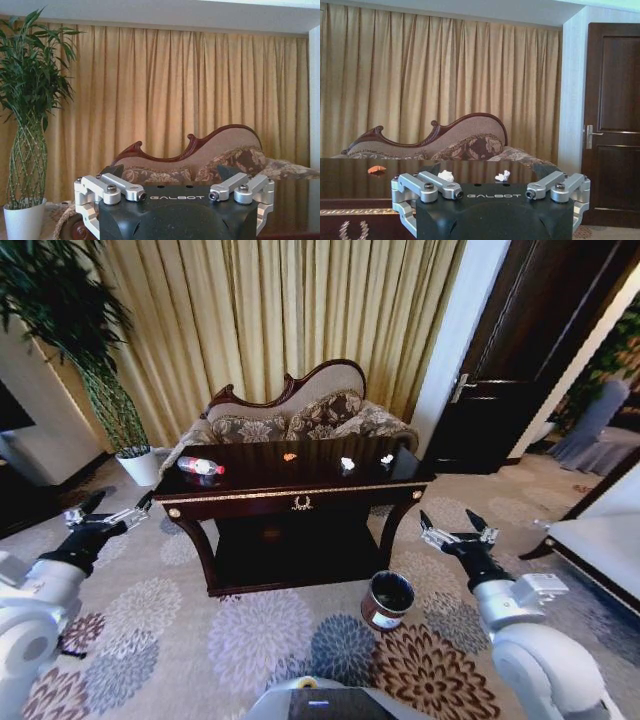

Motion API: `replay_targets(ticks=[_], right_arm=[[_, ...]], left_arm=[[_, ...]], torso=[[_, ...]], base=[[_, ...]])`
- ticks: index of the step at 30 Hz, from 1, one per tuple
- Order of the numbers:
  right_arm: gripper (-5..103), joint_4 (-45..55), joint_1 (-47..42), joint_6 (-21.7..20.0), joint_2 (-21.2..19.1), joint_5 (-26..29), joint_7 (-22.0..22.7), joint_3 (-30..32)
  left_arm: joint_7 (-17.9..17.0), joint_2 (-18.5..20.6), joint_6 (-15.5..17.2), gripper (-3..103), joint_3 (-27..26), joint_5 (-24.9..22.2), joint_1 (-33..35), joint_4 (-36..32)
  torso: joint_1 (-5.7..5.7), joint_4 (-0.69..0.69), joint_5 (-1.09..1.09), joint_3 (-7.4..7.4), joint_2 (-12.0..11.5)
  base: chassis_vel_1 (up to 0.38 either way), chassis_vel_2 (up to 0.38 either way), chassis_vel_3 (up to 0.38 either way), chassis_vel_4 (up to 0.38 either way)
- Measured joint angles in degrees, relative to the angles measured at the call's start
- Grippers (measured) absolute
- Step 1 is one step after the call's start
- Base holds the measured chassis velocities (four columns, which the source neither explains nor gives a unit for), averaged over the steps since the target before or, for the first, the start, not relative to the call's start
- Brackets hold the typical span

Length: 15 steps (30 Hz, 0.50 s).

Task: Move to the front of the table and place the trash on the table into the trash bin.

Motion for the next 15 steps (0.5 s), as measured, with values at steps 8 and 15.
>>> replay_targets(ticks=[8, 15], right_arm=[[100, 0.0, -0.1, 0.0, 0.0, -0.2, 0.0, -0.3], [100, 0.0, -0.2, 0.0, 0.1, -0.5, 0.0, -0.7]], left_arm=[[0.0, 0.0, 0.0, 100, 0.1, 0.0, 0.0, 0.0], [0.1, -0.2, 0.0, 100, 0.4, 0.1, -0.2, -0.1]], torso=[[0.00, -0.04, 0.00, 0.00, 0.0], [0.00, -0.03, -0.01, 0.00, 0.0]], base=[[-0.232, 0.202, 0.230, -0.213], [-0.214, 0.203, 0.219, -0.216]])
